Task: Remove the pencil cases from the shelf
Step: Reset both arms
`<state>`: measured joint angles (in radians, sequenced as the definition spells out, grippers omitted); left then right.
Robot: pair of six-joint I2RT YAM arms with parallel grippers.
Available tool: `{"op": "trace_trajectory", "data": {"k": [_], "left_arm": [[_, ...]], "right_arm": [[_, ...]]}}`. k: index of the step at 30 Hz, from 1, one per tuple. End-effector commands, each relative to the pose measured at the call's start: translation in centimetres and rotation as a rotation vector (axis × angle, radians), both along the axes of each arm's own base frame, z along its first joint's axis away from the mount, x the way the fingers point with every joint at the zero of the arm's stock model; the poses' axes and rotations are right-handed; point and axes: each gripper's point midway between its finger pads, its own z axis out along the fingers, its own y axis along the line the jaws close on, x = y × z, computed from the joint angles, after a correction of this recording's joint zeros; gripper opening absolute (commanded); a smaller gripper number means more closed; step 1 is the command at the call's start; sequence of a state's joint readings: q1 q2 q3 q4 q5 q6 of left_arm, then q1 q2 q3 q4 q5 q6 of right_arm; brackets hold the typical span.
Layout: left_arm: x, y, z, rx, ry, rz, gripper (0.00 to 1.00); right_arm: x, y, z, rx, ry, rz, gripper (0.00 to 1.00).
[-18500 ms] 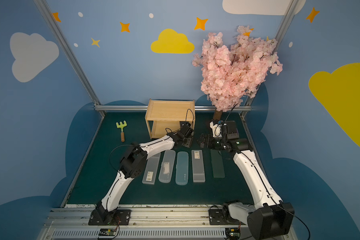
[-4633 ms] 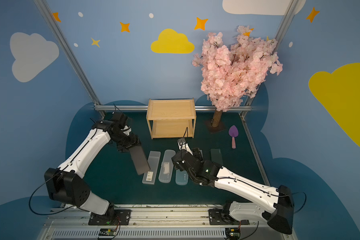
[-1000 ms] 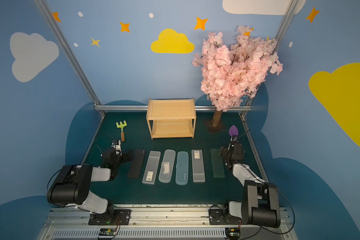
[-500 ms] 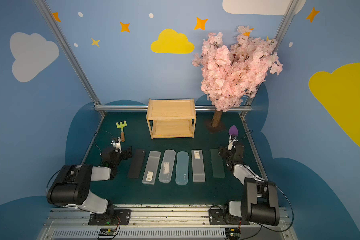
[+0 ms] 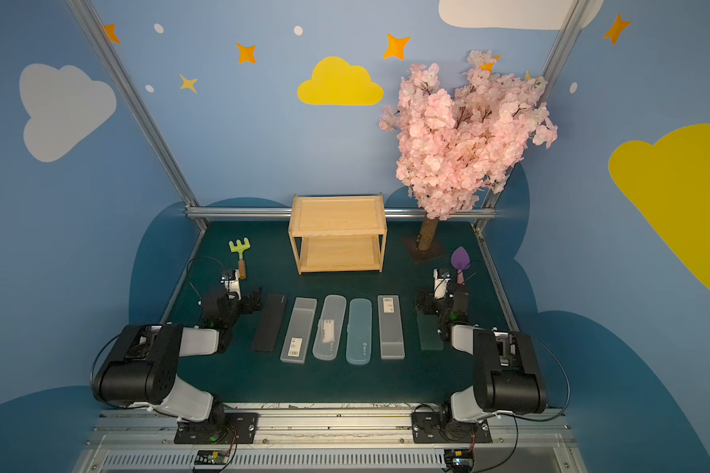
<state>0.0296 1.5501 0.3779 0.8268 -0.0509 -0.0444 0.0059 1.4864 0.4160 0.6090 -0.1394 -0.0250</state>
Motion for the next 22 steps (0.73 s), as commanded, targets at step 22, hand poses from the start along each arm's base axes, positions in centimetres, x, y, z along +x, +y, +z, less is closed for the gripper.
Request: {"op": "trace_trajectory", "data": {"k": [22], "left_arm": [[0.49,-0.50,1.02,0.029,-0.027,-0.024,1.00]], "right_arm": [[1.62,-0.36,2.28,-0.040,-0.068,-0.021,0.98]]}}
